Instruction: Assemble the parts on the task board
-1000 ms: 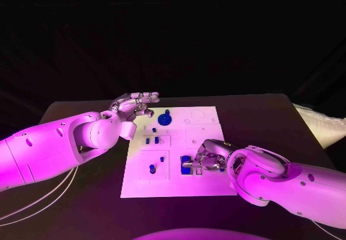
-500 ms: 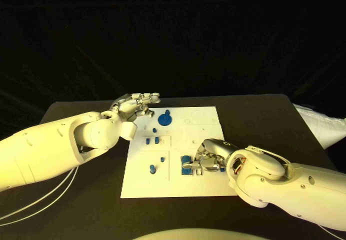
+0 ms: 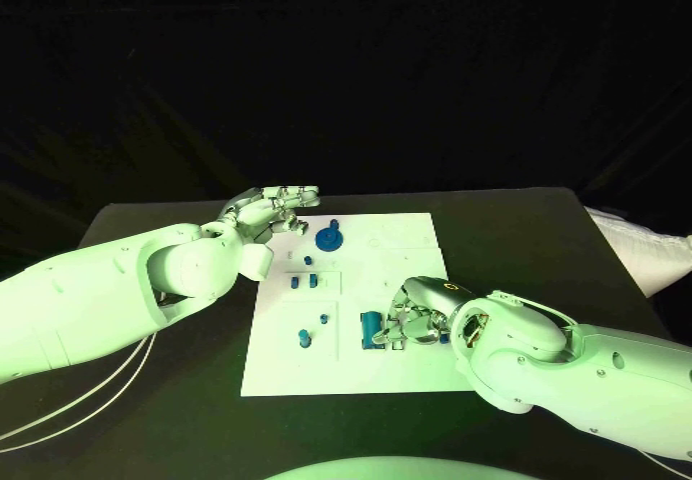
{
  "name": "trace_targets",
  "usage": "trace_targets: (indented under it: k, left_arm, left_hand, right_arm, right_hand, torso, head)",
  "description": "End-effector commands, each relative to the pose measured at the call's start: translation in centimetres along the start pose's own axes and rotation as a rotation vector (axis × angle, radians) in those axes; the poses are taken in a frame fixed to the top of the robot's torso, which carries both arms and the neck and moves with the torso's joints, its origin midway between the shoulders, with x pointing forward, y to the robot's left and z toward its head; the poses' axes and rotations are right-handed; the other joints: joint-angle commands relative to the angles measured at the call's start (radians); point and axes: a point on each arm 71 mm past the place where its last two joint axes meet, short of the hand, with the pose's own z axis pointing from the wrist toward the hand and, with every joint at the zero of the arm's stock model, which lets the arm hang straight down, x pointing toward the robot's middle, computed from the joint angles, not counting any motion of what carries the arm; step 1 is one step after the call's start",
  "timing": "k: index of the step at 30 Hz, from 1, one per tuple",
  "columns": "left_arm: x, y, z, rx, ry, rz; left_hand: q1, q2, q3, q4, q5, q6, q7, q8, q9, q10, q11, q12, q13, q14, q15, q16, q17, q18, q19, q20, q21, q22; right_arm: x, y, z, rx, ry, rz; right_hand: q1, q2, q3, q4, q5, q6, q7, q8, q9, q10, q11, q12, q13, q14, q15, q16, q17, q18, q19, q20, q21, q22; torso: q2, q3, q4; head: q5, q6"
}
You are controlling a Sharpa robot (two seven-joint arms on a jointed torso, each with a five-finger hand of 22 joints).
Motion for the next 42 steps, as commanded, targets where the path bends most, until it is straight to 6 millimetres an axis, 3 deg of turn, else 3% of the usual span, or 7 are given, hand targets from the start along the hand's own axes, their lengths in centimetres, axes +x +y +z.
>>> trace_targets:
  k: [1,9,13,14,23,30,42]
  left_arm:
    - [0.3,0.0,0.0,0.004,0.023,-0.005]
    - [0.2,-0.1,0.0,0.004,0.021,-0.005]
    - [0.2,-0.1,0.0,0.004,0.02,-0.004]
    - [0.2,-0.1,0.0,0.004,0.02,-0.004]
    - [0.2,0.0,0.0,0.006,0.021,-0.005]
    - [0.3,0.1,0.0,0.004,0.026,-0.007]
    - [0.2,0.1,0.0,0.002,0.026,-0.008]
  left_hand:
    - [0.001,0.007,-0.006,0.001,0.002,-0.01,0.001,0.005,-0.001,-0.006,0.002,0.007,0.001,-0.01,0.001,-0.003,-0.001,0.008,-0.008,-0.003,-0.002,-0.001]
    - [0.001,0.007,-0.006,0.001,0.002,-0.01,0.001,0.005,-0.001,-0.006,0.002,0.007,0.001,-0.01,0.001,-0.003,-0.001,0.008,-0.008,-0.003,-0.002,-0.001]
    - [0.001,0.007,-0.006,0.001,0.002,-0.01,0.001,0.005,-0.001,-0.006,0.002,0.007,0.001,-0.01,0.001,-0.003,-0.001,0.008,-0.008,-0.003,-0.002,-0.001]
    - [0.001,0.007,-0.006,0.001,0.002,-0.01,0.001,0.005,-0.001,-0.006,0.002,0.007,0.001,-0.01,0.001,-0.003,-0.001,0.008,-0.008,-0.003,-0.002,-0.001]
    - [0.001,0.007,-0.006,0.001,0.002,-0.01,0.001,0.005,-0.001,-0.006,0.002,0.007,0.001,-0.01,0.001,-0.003,-0.001,0.008,-0.008,-0.003,-0.002,-0.001]
    - [0.001,0.008,-0.007,0.001,0.002,-0.01,0.001,0.006,-0.001,-0.007,0.002,0.007,0.001,-0.011,0.001,-0.004,-0.003,0.008,-0.008,-0.002,-0.005,-0.002]
    - [0.001,0.008,-0.008,0.001,0.002,-0.011,0.001,0.006,-0.001,-0.008,0.002,0.007,0.001,-0.011,0.002,-0.005,-0.004,0.009,-0.009,-0.002,-0.006,-0.003]
  right_arm:
    - [0.0,0.0,-0.1,-0.005,-0.002,-0.026]
    - [-0.8,-0.3,-1.0,-0.054,-0.079,0.06]
    - [-1.8,-1.3,-2.1,-0.085,-0.115,0.133]
    - [-2.1,-1.6,-2.3,-0.082,-0.117,0.142]
    - [-4.2,-5.3,-4.0,0.002,-0.091,0.102]
    - [-4.2,-7.0,-4.1,0.087,-0.07,-0.041]
    - [-3.1,-7.6,-3.7,0.162,-0.019,-0.13]
  right_hand:
    - [0.013,0.007,-0.002,-0.005,0.005,-0.004,-0.001,-0.006,0.002,0.007,-0.003,-0.003,0.032,0.083,-0.001,-0.001,0.137,-0.017,-0.004,-0.003,-0.003,0.002]
    - [-0.017,0.0,-0.022,0.018,0.04,-0.03,0.01,-0.024,0.001,-0.021,0.006,-0.064,-0.012,0.082,0.004,-0.005,0.13,-0.014,-0.011,0.001,-0.011,-0.013]
    - [0.041,0.008,-0.004,-0.008,0.14,-0.087,0.031,-0.065,-0.012,-0.074,0.022,-0.166,-0.086,0.082,0.016,-0.004,0.134,-0.008,-0.03,0.008,-0.03,-0.046]
    - [0.053,0.009,0.0,-0.014,0.144,-0.095,0.035,-0.073,-0.015,-0.081,0.025,-0.179,-0.096,0.082,0.019,-0.004,0.135,-0.008,-0.031,0.01,-0.031,-0.049]
    - [0.092,0.013,0.012,-0.036,0.126,-0.089,0.043,-0.096,-0.024,-0.104,0.033,-0.239,-0.141,0.08,0.028,-0.008,0.129,-0.005,-0.038,0.022,-0.039,-0.06]
    - [0.059,0.016,-0.001,-0.011,0.118,-0.056,0.034,-0.094,-0.022,-0.085,0.027,-0.224,-0.131,0.078,0.024,-0.015,0.119,-0.005,-0.036,0.021,-0.041,-0.059]
    - [0.024,0.013,-0.018,0.024,0.121,-0.043,0.03,-0.098,-0.022,-0.076,0.024,-0.216,-0.124,0.078,0.021,-0.016,0.119,-0.006,-0.032,0.019,-0.041,-0.056]
  torso:
    - [0.0,0.0002,-0.0009]
    - [0.0,0.0,-0.001]
    - [0.0,0.0002,-0.0005]
    - [0.0,0.0001,-0.0006]
    - [-0.002,0.0013,-0.0093]
    - [-0.002,0.0012,-0.0063]
    - [-0.001,0.0005,-0.0058]
  head:
    - [0.0,0.001]
    - [-0.001,0.003]
    - [-0.001,0.004]
    - [-0.001,0.004]
    - [-0.009,0.01]
    - [-0.023,0.012]
    - [-0.021,0.01]
